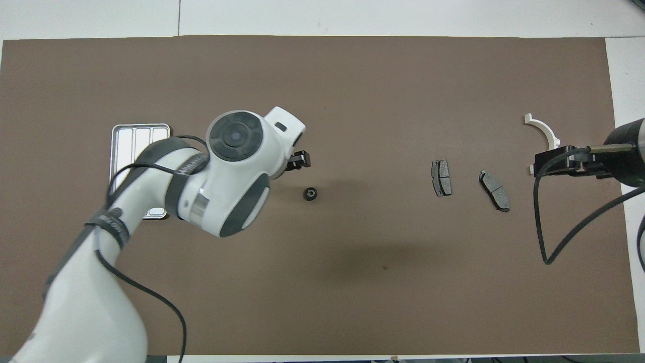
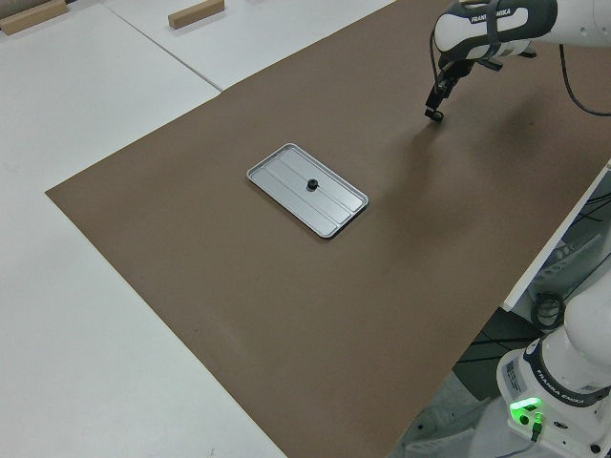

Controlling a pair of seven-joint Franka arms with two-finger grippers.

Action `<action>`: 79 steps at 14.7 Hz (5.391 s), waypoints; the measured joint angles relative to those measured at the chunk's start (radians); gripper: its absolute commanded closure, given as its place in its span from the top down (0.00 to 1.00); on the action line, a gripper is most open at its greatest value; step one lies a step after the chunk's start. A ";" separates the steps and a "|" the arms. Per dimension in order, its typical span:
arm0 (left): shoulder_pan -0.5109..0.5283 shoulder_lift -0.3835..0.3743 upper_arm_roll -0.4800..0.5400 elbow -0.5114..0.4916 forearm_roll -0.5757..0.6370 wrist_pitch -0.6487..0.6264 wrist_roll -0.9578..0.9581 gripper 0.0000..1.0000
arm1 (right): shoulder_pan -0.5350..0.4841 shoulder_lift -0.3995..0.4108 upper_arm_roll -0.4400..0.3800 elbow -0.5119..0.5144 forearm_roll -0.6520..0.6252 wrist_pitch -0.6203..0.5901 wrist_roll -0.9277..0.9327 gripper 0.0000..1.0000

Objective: Place bearing gear from tray to pile

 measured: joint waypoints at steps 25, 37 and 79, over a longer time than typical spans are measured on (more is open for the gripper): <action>0.495 -0.026 0.001 -0.120 0.002 0.055 0.638 0.99 | 0.574 0.707 0.007 0.193 -0.085 0.582 0.939 1.00; 0.510 -0.031 -0.004 -0.250 0.002 0.189 0.650 0.96 | 0.578 0.750 0.015 0.192 -0.017 0.489 0.941 0.95; 0.093 -0.016 -0.027 0.002 0.005 -0.094 0.081 0.00 | 0.169 0.432 -0.006 0.171 -0.016 0.241 0.141 0.00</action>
